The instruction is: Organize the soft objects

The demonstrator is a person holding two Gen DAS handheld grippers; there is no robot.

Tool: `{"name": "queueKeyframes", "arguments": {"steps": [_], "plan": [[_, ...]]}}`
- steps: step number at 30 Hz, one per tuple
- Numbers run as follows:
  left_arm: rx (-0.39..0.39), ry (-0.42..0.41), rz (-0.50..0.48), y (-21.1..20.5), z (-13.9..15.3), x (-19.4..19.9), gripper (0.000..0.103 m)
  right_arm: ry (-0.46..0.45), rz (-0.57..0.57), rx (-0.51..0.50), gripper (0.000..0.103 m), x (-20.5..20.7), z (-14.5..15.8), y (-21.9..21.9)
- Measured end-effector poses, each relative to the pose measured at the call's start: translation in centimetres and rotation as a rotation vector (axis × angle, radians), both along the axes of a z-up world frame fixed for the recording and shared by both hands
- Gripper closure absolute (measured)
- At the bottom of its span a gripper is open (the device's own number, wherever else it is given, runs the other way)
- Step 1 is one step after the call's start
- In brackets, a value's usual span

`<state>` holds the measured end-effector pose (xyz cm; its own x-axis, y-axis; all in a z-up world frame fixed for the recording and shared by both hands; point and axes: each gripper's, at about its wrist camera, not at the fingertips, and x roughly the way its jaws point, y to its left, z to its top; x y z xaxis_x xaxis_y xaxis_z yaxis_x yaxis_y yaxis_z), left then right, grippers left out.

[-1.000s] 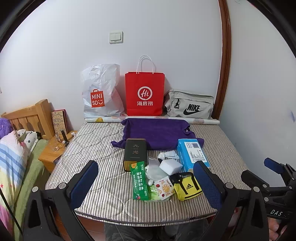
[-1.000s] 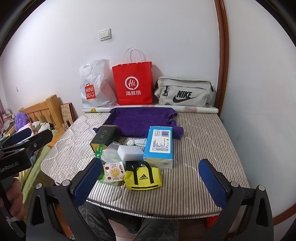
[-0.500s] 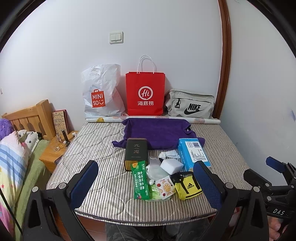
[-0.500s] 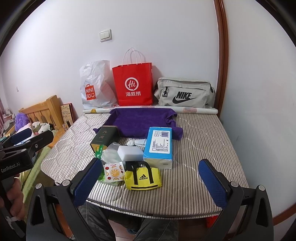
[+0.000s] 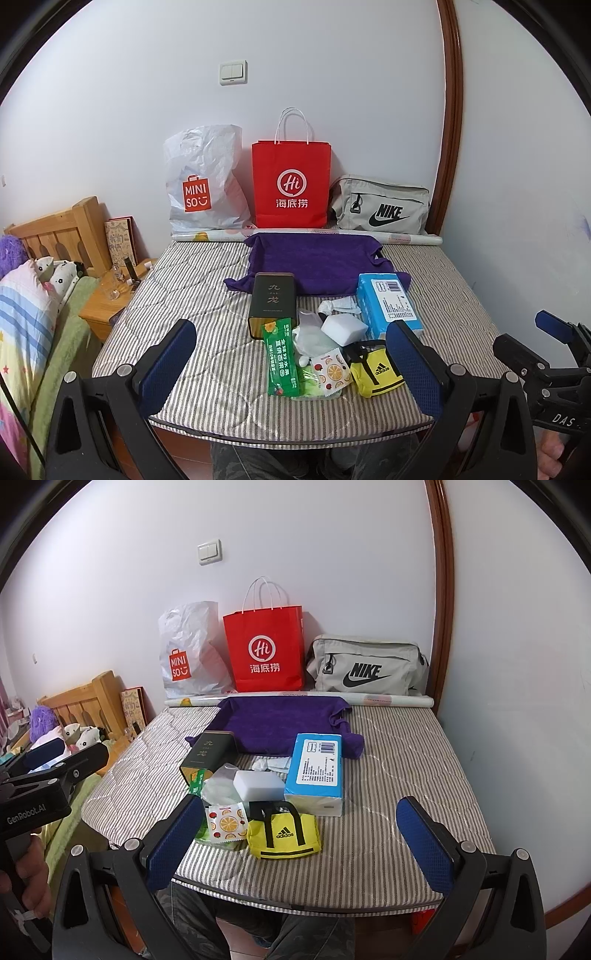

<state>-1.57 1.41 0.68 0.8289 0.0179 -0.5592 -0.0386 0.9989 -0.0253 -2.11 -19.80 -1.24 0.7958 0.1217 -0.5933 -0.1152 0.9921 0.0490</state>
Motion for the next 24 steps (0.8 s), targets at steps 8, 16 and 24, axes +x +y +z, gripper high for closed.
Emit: {"name": "queueKeyframes", "arguments": {"steps": [8,16,24], "plan": [[-0.005,0.003,-0.004,0.0,-0.4,0.5,0.000,0.001,0.006,0.007,0.000,0.1,0.0,-0.3],[-0.017,0.054,-0.015,-0.5,-2.6,2.6,0.000,0.045,0.020,0.048,0.000,1.4,-1.7,-1.0],[-0.093,0.172,-0.025,1.7,-7.4,6.4,0.000,0.063,0.018,0.035,0.001,2.5,-3.8,-1.1]]}}
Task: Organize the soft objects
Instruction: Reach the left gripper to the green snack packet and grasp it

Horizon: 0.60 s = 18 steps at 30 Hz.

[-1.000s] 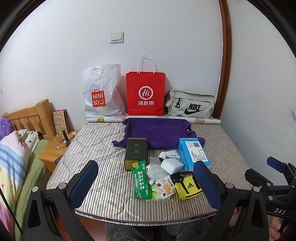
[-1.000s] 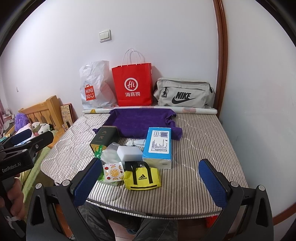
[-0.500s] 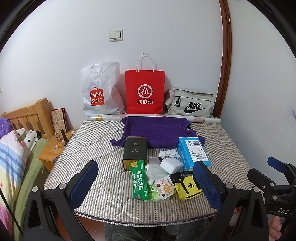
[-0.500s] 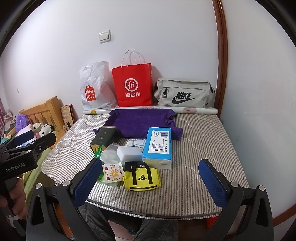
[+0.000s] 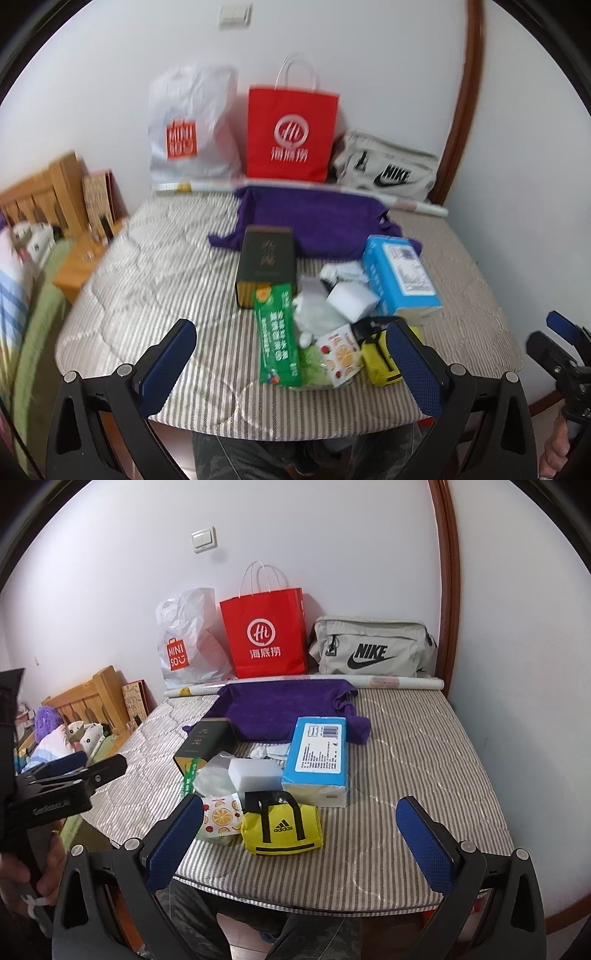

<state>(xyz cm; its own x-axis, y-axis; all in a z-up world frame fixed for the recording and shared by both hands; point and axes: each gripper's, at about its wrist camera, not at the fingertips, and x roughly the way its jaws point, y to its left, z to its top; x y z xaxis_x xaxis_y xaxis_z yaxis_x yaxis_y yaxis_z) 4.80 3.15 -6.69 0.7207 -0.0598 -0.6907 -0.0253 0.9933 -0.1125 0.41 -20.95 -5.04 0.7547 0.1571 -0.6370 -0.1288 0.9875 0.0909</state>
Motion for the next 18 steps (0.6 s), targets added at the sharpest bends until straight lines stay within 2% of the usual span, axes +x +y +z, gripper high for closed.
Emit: {"name": "queueKeyframes", "arguments": {"steps": [4,9,14,18], "plan": [[-0.072,0.070,-0.010,1.6,-2.8,1.8,0.000,0.035,-0.001,0.000,0.001,1.1,-1.6,0.0],[-0.101,0.157,-0.015,2.6,-6.4,3.9,0.002,0.079,-0.001,-0.001,0.001,2.5,-3.7,-0.1],[-0.170,0.185,-0.047,3.4,-9.5,5.3,0.006,0.135,0.001,-0.004,0.001,3.9,-6.0,-0.2],[-0.216,0.177,-0.085,3.9,-11.0,6.1,0.012,0.189,-0.005,-0.020,0.001,5.1,-7.8,-0.3]]}}
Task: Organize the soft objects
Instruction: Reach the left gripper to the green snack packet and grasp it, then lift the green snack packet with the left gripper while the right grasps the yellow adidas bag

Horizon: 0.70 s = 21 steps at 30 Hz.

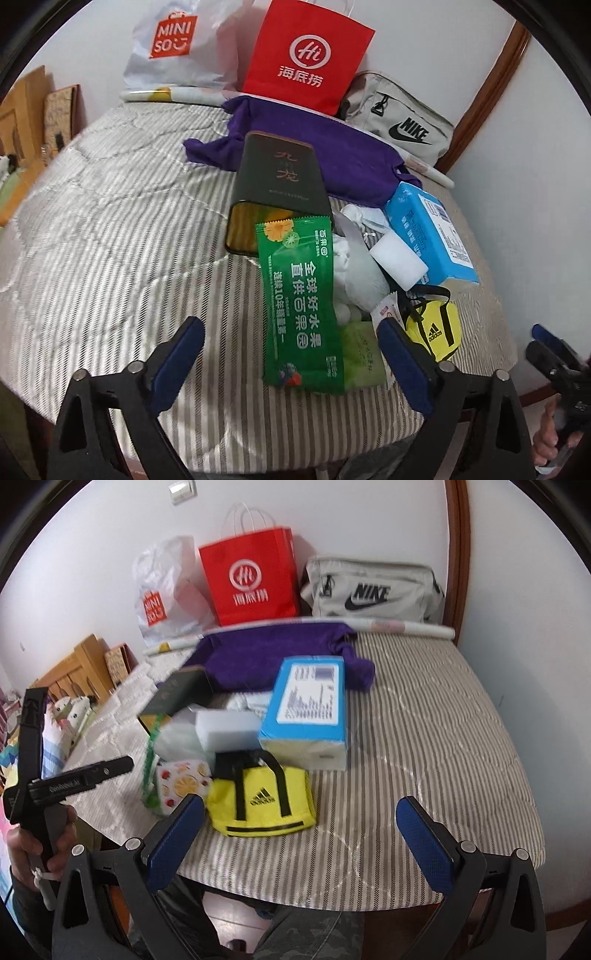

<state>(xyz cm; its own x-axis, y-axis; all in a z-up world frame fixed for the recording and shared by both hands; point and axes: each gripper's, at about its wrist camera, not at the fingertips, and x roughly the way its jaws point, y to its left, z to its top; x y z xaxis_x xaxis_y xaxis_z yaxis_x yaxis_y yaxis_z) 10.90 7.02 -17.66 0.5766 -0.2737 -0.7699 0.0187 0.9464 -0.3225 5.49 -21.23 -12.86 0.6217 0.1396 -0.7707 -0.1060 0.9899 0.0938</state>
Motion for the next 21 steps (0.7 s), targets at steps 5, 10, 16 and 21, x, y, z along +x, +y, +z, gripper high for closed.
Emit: {"name": "queueKeyframes", "arguments": {"steps": [5,10,16,21], "plan": [[0.003,-0.021,-0.063,-0.5,-0.8,0.8,0.021,0.052,-0.013,0.001,0.001,1.0,-1.8,-0.5],[-0.012,-0.029,-0.114,-0.9,-1.4,1.9,0.035,0.093,-0.008,0.011,0.001,1.7,-2.6,-0.6],[-0.101,-0.009,-0.132,-0.2,-2.8,2.8,0.060,0.101,0.009,0.029,0.001,1.8,-2.4,-0.1],[-0.096,-0.034,-0.115,1.0,-2.3,2.2,0.071,0.119,0.035,0.058,0.001,2.0,-2.5,0.4]]}}
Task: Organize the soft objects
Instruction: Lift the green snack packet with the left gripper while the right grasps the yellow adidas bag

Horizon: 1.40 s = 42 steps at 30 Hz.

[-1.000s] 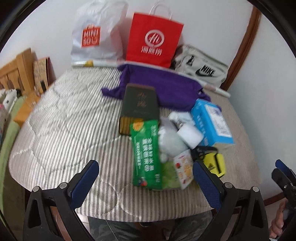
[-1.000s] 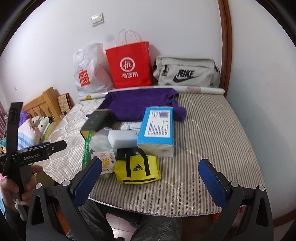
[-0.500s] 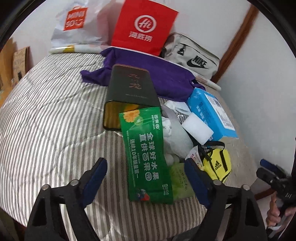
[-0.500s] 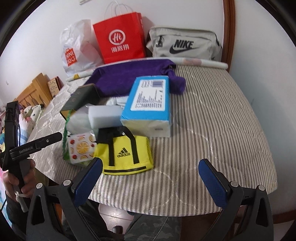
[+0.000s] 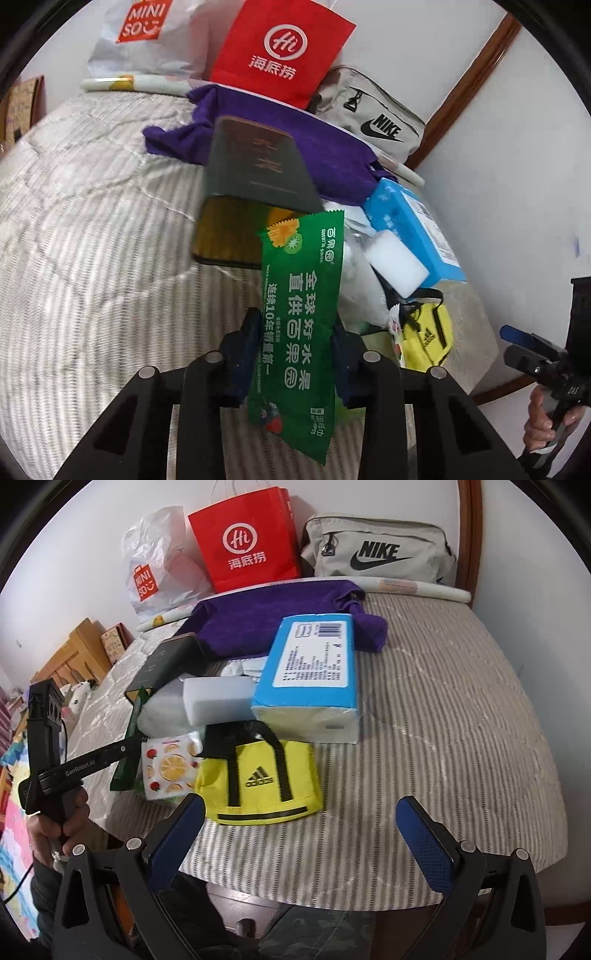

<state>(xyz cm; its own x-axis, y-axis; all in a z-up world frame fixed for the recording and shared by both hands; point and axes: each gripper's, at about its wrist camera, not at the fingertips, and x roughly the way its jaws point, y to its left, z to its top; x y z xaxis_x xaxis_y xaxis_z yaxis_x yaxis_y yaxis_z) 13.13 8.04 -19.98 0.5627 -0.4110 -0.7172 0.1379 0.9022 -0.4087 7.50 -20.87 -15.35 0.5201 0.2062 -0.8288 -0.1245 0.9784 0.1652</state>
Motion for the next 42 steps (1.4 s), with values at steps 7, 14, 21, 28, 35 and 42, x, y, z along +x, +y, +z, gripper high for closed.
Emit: {"name": "queueKeyframes", "arguments": {"steps": [7,14,21,28,35,42], "plan": [[0.113,0.000,0.036,1.4,0.7,-0.9,0.073,0.020,0.001,-0.023,0.001,0.6,-0.8,0.5],[0.338,0.022,0.135,1.9,1.0,-0.9,0.073,0.053,0.028,-0.019,0.001,1.6,-3.2,1.0],[0.321,0.068,0.153,2.7,-0.7,-0.3,0.073,0.041,0.078,0.015,0.001,2.1,-4.5,2.7],[0.309,0.051,0.143,2.4,-0.9,0.0,0.067,-0.032,0.173,-0.126,0.001,1.7,-5.1,6.4],[0.275,0.039,0.125,2.4,-1.0,0.0,0.052,-0.025,0.113,-0.226,0.001,3.0,-7.1,6.6],[0.323,0.016,0.086,1.2,-1.2,-0.1,0.038,0.001,0.107,-0.143,0.001,3.6,-8.0,5.4]]}}
